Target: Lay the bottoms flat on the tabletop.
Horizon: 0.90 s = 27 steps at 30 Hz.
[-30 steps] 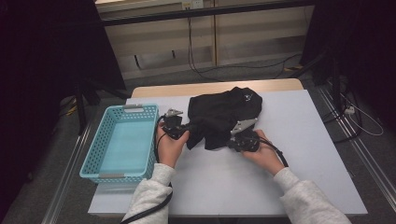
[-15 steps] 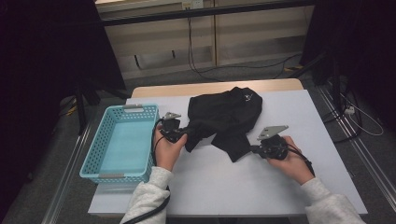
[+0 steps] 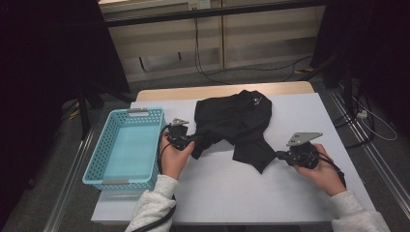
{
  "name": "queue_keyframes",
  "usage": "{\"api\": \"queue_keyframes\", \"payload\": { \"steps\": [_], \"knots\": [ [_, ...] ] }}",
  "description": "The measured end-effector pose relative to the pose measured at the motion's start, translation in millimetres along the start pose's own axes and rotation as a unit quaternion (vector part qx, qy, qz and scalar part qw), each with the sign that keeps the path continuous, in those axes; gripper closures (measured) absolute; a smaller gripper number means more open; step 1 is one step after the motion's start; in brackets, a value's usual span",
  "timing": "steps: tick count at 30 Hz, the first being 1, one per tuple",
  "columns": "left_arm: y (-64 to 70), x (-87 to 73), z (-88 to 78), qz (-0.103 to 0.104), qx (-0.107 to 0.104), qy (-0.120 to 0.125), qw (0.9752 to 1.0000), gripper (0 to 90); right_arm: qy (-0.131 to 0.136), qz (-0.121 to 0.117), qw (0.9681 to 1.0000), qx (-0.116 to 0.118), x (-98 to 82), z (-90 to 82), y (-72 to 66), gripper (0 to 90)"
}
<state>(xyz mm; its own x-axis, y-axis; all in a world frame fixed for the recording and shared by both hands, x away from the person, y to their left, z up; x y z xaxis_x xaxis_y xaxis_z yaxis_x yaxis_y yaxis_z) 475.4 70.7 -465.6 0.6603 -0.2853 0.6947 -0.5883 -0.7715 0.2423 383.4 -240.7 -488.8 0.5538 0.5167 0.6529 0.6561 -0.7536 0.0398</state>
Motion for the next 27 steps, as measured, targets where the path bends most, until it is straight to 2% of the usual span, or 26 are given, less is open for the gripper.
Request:
{"api": "queue_keyframes", "payload": {
  "steps": [3,8,12,15,18,20,22,24,27],
  "knots": [
    [-2.1,-0.3,-4.5,-0.005,0.000,-0.001,1.0000,78.5,0.002,-0.001,1.0000,-0.007,-4.2,-8.2,5.3,90.0],
    [-0.8,-3.5,-8.1,-0.008,-0.004,-0.008,0.9999,78.7,0.014,0.020,0.9996,-0.013,-14.5,-23.9,17.2,90.0],
    [0.0,-4.7,-13.2,-0.015,-0.007,-0.008,0.9998,78.9,0.022,0.029,0.9992,-0.018,-20.4,-35.7,20.7,90.0],
    [2.5,-6.0,-16.2,-0.012,-0.010,-0.013,0.9998,79.0,0.024,0.037,0.9990,-0.009,-24.3,-39.4,19.1,90.0],
    [4.4,-8.0,-15.4,-0.012,-0.012,-0.018,0.9997,79.0,0.008,0.035,0.9993,0.013,-28.3,-34.5,13.2,90.0],
    [6.2,-10.0,-13.1,-0.011,-0.013,-0.024,0.9996,79.1,0.001,0.030,0.9995,0.009,-27.6,-29.1,11.2,85.9],
    [7.6,-10.9,-10.5,-0.008,-0.014,-0.028,0.9995,79.0,0.005,0.031,0.9995,-0.009,-22.3,-25.5,12.9,77.8],
    [7.9,-11.9,-9.5,-0.002,-0.012,-0.033,0.9994,79.0,0.016,0.040,0.9989,-0.017,-13.5,-23.3,16.0,72.7],
    [8.3,-12.3,-9.0,-0.005,-0.010,-0.032,0.9994,79.0,0.038,0.065,0.9969,-0.026,1.9,-16.2,22.4,65.1]
  ]
}}
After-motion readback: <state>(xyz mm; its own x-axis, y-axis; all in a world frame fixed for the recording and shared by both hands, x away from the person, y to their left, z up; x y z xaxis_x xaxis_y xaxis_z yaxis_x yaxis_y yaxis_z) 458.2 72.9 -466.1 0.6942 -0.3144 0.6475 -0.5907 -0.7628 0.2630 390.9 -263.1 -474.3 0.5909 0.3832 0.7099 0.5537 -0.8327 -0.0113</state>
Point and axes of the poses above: each handheld gripper's, and its own axes: z roughly forward along the jaws, x roughly out of its top, y roughly to its right, the point moved 7 cm from there along z, roughly forward along the jaws, and after that the axes turned 5 degrees about -y, right-handed, at the moved point
